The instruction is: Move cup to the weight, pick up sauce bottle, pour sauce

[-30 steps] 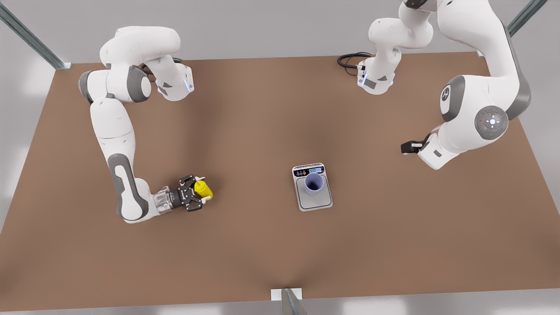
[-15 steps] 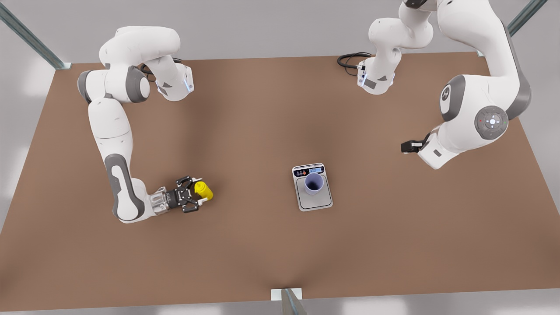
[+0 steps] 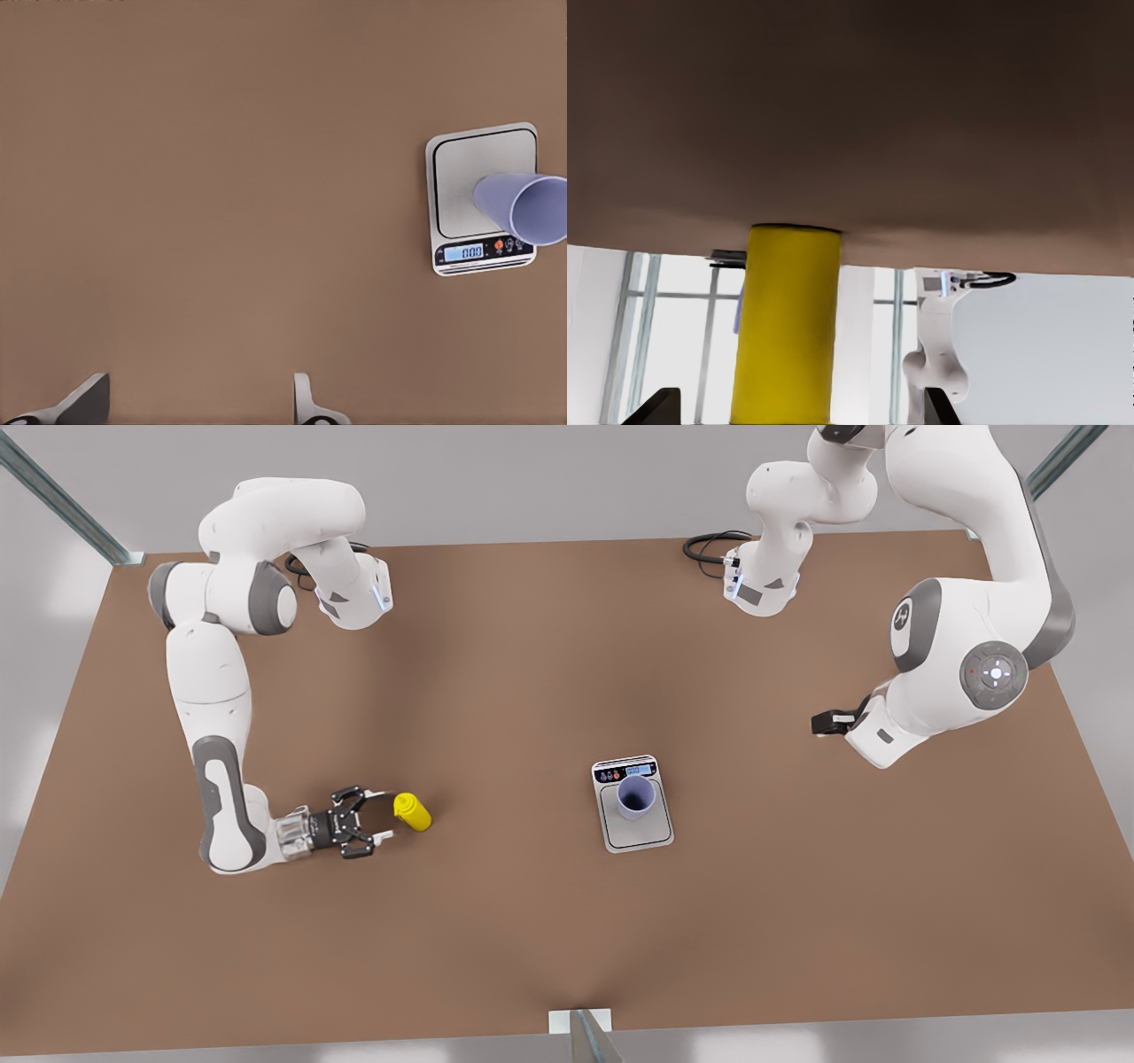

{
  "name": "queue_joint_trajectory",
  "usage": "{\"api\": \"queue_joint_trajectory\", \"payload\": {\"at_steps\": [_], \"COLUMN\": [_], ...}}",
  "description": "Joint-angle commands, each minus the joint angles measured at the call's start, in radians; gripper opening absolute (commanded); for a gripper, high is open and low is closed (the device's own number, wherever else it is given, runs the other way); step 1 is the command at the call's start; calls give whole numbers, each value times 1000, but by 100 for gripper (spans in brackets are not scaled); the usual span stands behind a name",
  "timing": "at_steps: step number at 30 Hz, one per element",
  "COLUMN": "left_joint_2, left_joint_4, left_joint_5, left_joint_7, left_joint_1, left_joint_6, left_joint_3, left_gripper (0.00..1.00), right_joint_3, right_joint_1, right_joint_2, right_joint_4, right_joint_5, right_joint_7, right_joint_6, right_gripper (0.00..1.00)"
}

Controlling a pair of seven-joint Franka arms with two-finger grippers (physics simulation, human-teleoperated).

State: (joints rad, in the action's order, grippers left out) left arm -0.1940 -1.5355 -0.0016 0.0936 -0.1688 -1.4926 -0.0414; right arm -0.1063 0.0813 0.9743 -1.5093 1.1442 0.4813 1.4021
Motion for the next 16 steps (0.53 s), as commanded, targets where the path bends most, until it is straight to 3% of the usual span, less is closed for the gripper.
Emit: {"api": "queue_joint_trajectory", "payload": {"at_steps": [1,4,6,9,11,14,16], "left_joint_2": [1,1,2,10,5,10,7], "left_joint_4": [0,6,57,77,110,121,121], "left_joint_5": [0,-3,-37,-26,-23,-23,-23], "left_joint_7": [0,0,3,-9,-2,0,0], "left_joint_1": [0,0,0,0,2,2,2], "left_joint_6": [0,-2,-3,23,37,54,57], "left_joint_3": [0,0,-2,-12,-14,-12,-11], "left_gripper": [100,100,100,100,100,100,100], "right_joint_3": [-9,-110,-107,-95,40,74,187], "right_joint_1": [0,-29,-29,-113,-135,-129,-123], "right_joint_2": [0,-13,-57,-281,-485,-730,-806], "right_joint_4": [8,75,182,235,232,158,91], "right_joint_5": [-12,-110,-296,-633,-967,-1054,-1156], "right_joint_7": [-9,-44,-43,-67,-170,-268,-268], "right_joint_6": [0,-60,-60,-34,75,141,149], "right_gripper": [100,100,100,100,100,100,100]}}
